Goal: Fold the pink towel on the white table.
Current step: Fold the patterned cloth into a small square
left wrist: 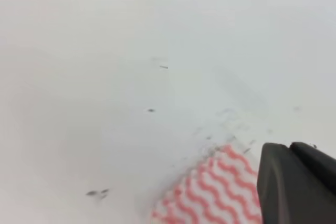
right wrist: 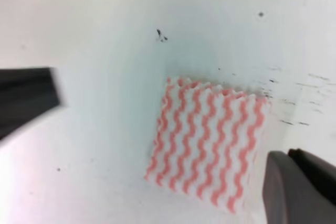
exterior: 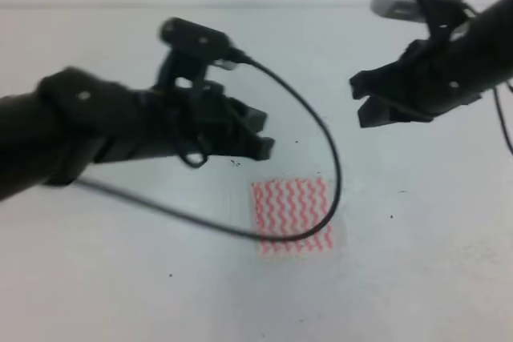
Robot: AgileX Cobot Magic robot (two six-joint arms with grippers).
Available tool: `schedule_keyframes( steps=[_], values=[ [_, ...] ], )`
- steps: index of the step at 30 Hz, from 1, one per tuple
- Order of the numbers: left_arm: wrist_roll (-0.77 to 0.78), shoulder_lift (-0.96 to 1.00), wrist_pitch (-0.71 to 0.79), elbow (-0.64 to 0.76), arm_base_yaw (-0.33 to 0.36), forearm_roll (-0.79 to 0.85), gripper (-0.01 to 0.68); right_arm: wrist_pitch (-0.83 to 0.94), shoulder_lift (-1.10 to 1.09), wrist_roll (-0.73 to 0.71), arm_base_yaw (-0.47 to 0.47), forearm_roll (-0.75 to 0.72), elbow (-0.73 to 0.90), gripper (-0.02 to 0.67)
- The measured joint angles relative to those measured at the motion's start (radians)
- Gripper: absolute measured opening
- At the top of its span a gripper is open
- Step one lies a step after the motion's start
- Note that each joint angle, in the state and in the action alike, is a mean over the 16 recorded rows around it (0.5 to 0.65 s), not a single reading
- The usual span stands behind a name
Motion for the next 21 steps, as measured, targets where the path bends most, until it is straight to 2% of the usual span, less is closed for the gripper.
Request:
schedule_keyframes(
  steps=[11, 21],
  values=[
    [-0.007, -0.553, -0.333, 0.399, 0.000, -0.053, -0.004, -0.224, -0.494, 0.016, 0.000, -0.002, 0.365, -0.015],
    [-0.016, -1.068, -0.439, 0.724, 0.000, -0.114, -0.002, -0.364, -0.879, 0.017, 0.000, -0.012, 0.649, -0.017]
  ],
)
